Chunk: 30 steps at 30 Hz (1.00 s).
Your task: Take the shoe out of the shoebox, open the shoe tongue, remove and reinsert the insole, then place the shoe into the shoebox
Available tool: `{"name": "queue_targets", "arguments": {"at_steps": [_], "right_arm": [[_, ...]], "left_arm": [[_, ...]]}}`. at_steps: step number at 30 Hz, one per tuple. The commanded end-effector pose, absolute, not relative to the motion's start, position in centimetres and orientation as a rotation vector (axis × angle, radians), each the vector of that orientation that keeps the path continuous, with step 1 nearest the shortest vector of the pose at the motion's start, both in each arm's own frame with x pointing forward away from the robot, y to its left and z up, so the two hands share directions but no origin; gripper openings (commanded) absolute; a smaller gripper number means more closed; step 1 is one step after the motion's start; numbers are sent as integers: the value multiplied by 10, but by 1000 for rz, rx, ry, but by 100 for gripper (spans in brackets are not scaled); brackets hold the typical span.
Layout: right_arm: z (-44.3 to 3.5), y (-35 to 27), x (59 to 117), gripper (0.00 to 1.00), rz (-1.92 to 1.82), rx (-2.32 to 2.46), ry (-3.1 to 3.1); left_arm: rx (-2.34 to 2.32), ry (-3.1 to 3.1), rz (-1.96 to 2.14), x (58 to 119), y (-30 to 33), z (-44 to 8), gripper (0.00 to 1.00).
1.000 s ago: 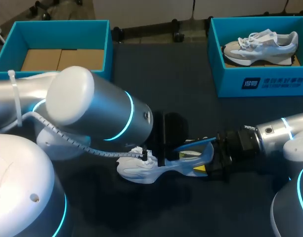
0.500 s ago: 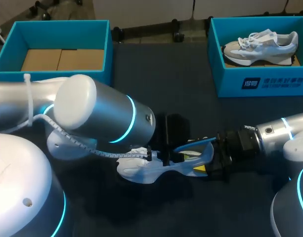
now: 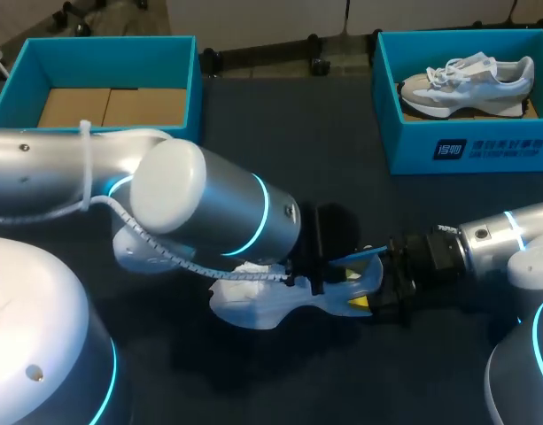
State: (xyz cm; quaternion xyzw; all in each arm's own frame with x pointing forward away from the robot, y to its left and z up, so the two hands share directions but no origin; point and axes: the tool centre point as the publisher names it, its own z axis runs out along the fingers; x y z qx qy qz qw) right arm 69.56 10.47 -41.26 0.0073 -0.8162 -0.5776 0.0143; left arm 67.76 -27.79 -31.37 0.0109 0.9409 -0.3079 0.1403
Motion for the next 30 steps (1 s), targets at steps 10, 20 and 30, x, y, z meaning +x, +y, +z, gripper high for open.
{"name": "queue_targets", "arguments": {"at_steps": [10,20,30], "right_arm": [[-412,106,695,0,-1795,20,-2545],[-412,106,695,0,-1795,20,-2545],[-412,106,695,0,-1795,20,-2545]], "left_arm": [[-15,2746,-899,691,-289,-325,29],[-65,2774,-977,696,-288,-325,0],[-172,2862,-1191,710,-295,-291,0]]}}
